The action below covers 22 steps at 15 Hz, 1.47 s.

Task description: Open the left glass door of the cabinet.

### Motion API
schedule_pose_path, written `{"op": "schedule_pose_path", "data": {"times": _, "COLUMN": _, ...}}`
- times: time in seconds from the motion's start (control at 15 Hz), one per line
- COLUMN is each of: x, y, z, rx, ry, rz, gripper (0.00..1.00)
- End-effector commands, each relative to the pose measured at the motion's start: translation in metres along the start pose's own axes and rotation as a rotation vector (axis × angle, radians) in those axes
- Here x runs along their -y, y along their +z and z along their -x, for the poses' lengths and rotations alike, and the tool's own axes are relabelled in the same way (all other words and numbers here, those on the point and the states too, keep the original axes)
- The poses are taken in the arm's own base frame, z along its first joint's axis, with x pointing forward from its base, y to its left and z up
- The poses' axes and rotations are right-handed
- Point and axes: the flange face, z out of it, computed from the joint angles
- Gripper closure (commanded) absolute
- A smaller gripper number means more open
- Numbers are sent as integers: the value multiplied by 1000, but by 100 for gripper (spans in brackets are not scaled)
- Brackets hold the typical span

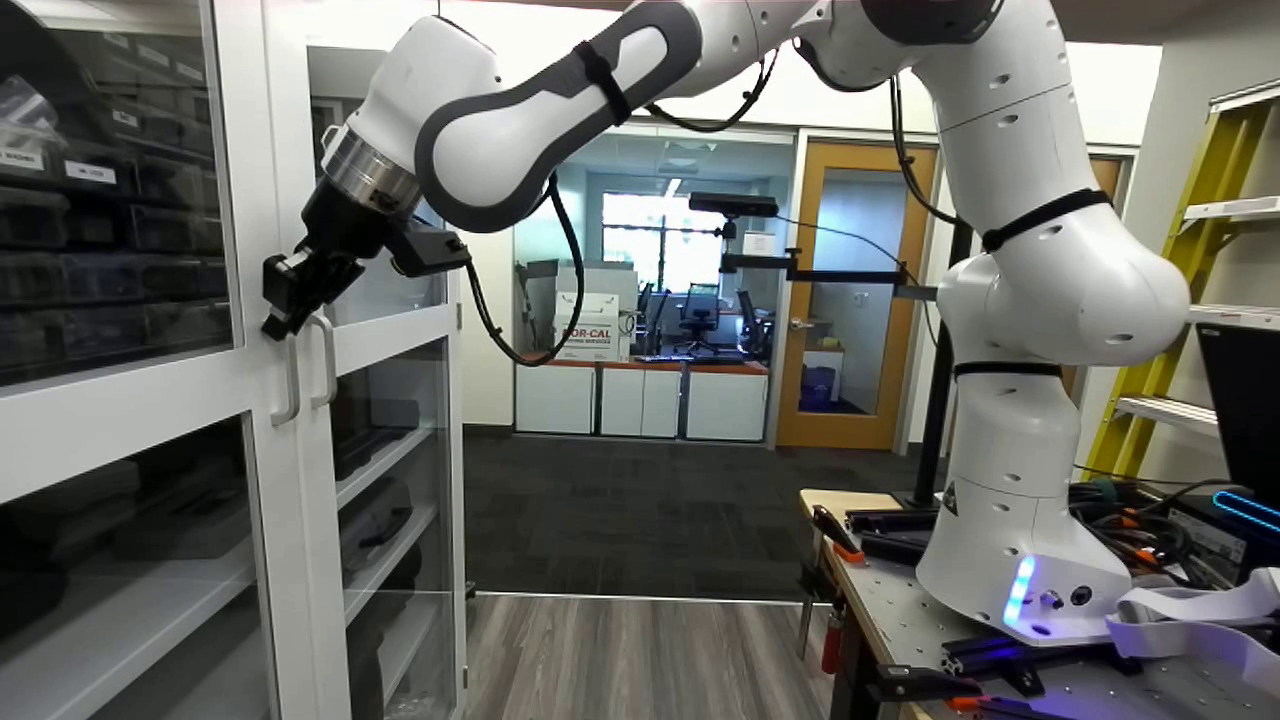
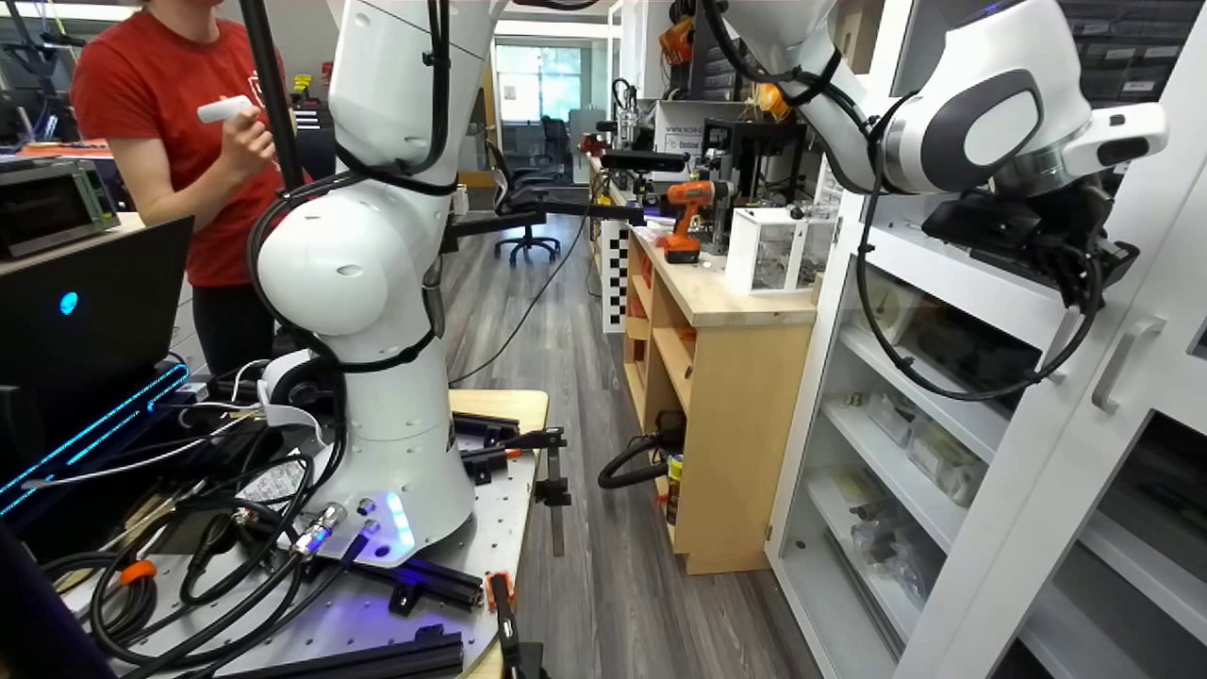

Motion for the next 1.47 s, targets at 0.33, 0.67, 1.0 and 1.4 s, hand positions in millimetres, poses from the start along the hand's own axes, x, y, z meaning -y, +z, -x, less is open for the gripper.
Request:
{"op": "schedule_pose_path", "data": {"times": 0.33, "x": 8, "y": -28, "z": 20, "rx": 13, "ry": 8, "rz": 43, "gripper": 94}}
{"op": "schedule_pose_path", "data": {"times": 0.67, "x": 14, "y": -36, "z": 31, "rx": 22, "ry": 55, "rz": 96, "gripper": 95}}
{"op": "schedule_pose_path", "data": {"times": 1.0, "x": 23, "y": -55, "z": 49, "rx": 38, "ry": 114, "rz": 131, "gripper": 95}}
{"op": "schedule_pose_path", "data": {"times": 1.4, "x": 37, "y": -89, "z": 81, "rx": 89, "ry": 187, "rz": 174, "gripper": 95}}
